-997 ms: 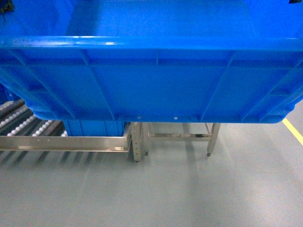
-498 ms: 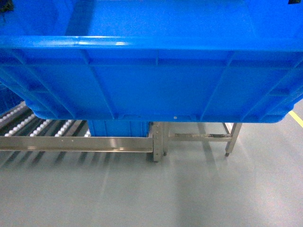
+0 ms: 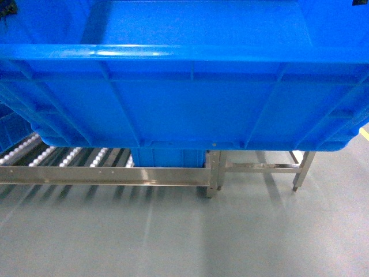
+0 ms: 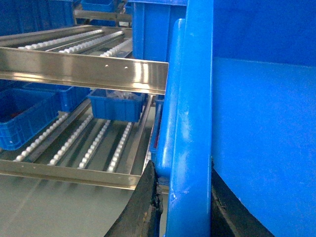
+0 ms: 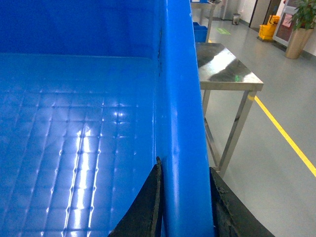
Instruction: Place box next to blue box on left shelf
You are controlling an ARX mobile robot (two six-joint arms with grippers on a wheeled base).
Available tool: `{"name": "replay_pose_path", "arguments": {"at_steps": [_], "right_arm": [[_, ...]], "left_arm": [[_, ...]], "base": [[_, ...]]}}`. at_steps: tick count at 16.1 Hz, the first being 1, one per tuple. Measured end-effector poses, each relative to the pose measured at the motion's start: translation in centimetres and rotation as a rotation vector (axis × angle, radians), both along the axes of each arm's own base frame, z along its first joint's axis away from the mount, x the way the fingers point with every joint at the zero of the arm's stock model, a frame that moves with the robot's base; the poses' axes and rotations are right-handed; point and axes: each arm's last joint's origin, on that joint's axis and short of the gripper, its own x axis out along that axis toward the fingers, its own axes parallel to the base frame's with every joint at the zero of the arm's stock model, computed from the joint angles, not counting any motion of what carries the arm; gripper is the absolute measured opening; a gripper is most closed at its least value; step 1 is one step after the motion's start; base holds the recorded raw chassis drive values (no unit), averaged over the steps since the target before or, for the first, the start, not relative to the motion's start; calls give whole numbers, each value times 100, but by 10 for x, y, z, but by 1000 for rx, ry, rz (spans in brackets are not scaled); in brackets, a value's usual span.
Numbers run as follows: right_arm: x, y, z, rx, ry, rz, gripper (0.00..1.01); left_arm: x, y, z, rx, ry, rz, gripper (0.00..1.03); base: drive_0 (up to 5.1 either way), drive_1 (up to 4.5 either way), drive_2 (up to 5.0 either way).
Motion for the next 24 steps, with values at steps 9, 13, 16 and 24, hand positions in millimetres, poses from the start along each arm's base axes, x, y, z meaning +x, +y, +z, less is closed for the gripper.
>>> {"name": "replay_pose_path", "arguments": {"at_steps": [9,13,16,24], "right_arm": [[0,0,0,0,-3,2,17],[0,0,1,0,-4,1,17],[0,0,0,0,-2,1,17],[0,0,0,0,-3,1,17]], "left_arm": [[0,0,0,-1,0,0,14],[0,0,0,-1,0,1,14],[0,0,0,0,-1,0,14],[0,0,0,-1,-3,0,14]], "base": [[-504,241,241],[-500,245,245],[-496,250,250],[-500,245,245]]}}
